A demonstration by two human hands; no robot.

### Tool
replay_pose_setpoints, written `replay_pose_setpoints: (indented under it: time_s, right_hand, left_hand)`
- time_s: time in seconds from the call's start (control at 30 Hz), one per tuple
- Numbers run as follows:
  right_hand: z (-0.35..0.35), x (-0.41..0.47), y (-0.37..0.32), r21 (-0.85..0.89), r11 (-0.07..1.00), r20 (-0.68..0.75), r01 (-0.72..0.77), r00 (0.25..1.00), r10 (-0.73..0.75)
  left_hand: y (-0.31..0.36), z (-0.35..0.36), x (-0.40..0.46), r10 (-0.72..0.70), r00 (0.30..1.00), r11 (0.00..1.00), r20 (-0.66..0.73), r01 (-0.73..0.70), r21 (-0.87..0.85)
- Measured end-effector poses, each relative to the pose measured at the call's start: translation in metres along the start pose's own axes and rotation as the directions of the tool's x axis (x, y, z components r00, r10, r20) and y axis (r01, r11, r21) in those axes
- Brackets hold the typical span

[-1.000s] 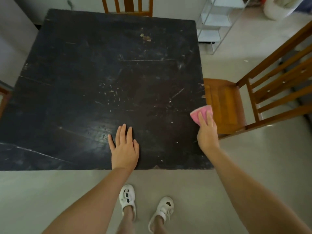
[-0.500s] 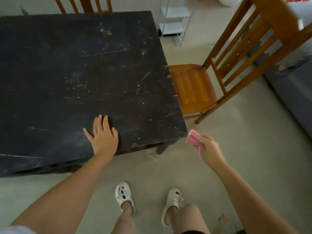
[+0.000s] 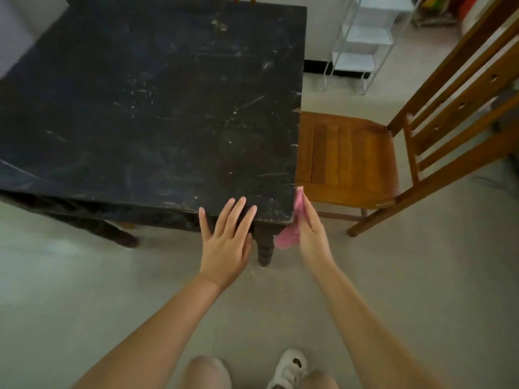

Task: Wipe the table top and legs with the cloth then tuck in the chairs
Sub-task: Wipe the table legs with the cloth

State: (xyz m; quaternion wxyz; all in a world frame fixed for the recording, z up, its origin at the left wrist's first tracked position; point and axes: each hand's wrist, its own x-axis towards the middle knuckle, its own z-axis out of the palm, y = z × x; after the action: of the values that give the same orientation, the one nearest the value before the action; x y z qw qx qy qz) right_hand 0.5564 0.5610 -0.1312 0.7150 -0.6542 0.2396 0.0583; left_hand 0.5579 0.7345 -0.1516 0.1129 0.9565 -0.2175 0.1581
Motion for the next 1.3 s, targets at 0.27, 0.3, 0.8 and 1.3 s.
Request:
replay_pose_setpoints:
  time_s: [0.27, 0.3, 0.8, 1.3]
  right_hand:
    - [0.025, 0.031, 0.164, -0.084, 0.927, -0.029, 0.367, 0.929, -0.37]
    - [0.022, 0.041, 0.184, -0.089, 0.929, -0.028, 0.359, 0.932, -0.362]
    - [0.036, 0.084, 0.185, -0.575, 0.044, 0.173, 0.817, 0.174, -0.969]
    - [0.012, 0.109, 0.332, -0.383, 0.668, -0.03, 0.638, 0.714, -0.699]
  left_hand:
    - [-0.021, 0.052, 0.012, 0.18, 0.875, 0.981, -0.45, -0.124, 0.15]
    - [-0.021, 0.057, 0.014, 0.184, 0.846, 0.981, -0.501, -0.125, 0.149]
    - [-0.047, 0.211, -0.053, 0.184, 0.884, 0.981, -0.429, -0.14, 0.133]
    - [-0.054, 0.209, -0.052, 0.209, 0.858, 0.973, -0.469, -0.137, 0.184]
